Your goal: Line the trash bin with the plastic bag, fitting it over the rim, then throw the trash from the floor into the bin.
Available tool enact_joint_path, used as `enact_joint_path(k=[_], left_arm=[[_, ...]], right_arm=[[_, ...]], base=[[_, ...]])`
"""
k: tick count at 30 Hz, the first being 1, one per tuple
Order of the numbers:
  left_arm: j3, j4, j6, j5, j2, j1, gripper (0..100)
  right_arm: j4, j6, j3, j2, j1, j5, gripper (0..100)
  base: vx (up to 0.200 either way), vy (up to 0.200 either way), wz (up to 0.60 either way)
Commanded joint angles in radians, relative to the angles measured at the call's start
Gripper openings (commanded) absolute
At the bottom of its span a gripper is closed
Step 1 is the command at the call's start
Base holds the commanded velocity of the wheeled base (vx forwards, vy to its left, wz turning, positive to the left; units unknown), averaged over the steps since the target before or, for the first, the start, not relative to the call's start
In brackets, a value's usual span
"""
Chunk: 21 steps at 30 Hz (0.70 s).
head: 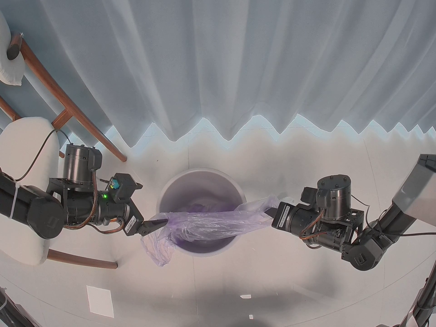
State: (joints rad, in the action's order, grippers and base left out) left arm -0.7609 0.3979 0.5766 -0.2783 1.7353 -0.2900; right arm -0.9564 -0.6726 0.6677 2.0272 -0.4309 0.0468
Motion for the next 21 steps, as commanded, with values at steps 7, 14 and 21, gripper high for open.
enact_joint_path(k=[7, 14, 21], left_arm=[[-0.135, -0.001, -0.007, 0.051, 0.066, 0.043, 100], [-0.123, 0.001, -0.004, 0.056, 0.072, 0.041, 100], [-0.086, 0.002, 0.022, 0.054, 0.072, 0.043, 100]], right_arm=[[-0.001, -0.001, 0.000, -0.002, -0.002, 0.001, 0], [-0.002, -0.001, -0.010, -0.009, -0.002, 0.001, 0], [-0.002, -0.002, -0.019, -0.009, -0.002, 0.001, 0]], base=[[0.000, 0.000, 0.00], [0.000, 0.000, 0.00], [0.000, 0.000, 0.00]])
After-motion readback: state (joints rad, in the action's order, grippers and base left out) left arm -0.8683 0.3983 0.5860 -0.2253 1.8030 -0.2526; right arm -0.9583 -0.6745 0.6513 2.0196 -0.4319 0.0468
